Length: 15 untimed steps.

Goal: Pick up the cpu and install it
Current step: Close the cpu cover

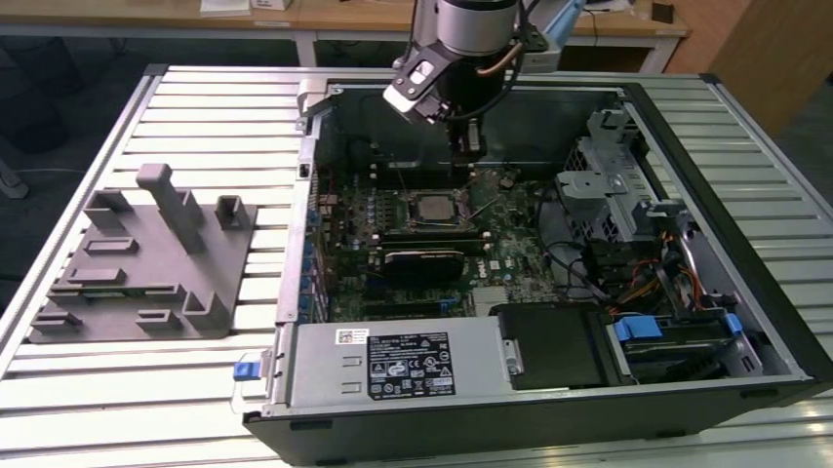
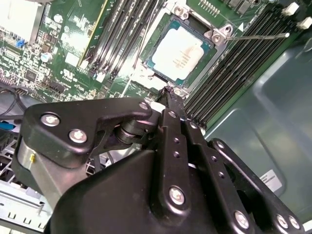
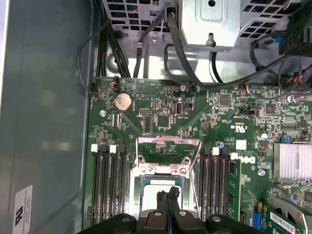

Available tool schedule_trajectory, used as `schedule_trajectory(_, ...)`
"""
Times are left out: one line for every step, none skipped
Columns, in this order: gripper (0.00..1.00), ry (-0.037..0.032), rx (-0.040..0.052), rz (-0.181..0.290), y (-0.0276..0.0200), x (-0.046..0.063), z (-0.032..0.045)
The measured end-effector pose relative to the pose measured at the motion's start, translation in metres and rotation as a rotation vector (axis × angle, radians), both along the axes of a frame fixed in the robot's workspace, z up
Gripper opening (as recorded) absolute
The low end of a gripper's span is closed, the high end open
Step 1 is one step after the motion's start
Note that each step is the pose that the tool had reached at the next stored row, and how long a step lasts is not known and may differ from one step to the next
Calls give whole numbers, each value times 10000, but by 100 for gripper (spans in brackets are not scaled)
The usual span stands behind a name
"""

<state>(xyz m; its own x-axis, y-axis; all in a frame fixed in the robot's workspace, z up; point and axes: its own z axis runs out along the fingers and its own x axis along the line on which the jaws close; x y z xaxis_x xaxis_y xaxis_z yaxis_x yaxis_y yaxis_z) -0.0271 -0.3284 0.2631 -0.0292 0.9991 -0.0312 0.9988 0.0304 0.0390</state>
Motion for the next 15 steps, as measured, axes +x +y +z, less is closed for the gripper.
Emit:
schedule_trajectory(11,0,0,0,1,9,0)
schedule_trajectory(11,0,0,0,1,19,0)
schedule_trajectory(11,0,0,0,2,29,0)
schedule_trajectory(11,0,1,0,3,39,0)
schedule_trajectory(11,1,0,0,3,48,0)
schedule_trajectory(11,0,0,-1,4,56,0)
schedule_trajectory(11,0,0,0,5,66,0)
schedule_trajectory(11,0,0,0,6,75,0)
schedule_trajectory(11,0,0,0,6,84,0)
schedule_trajectory(11,0,0,0,7,93,0)
schedule_trajectory(11,1,0,0,8,101,0)
schedule_trajectory(11,0,0,1,8,111,0)
schedule_trajectory(11,0,0,0,10,120,0)
schedule_trajectory(11,0,-1,0,11,130,0)
schedule_trajectory(11,0,0,-1,12,141,0)
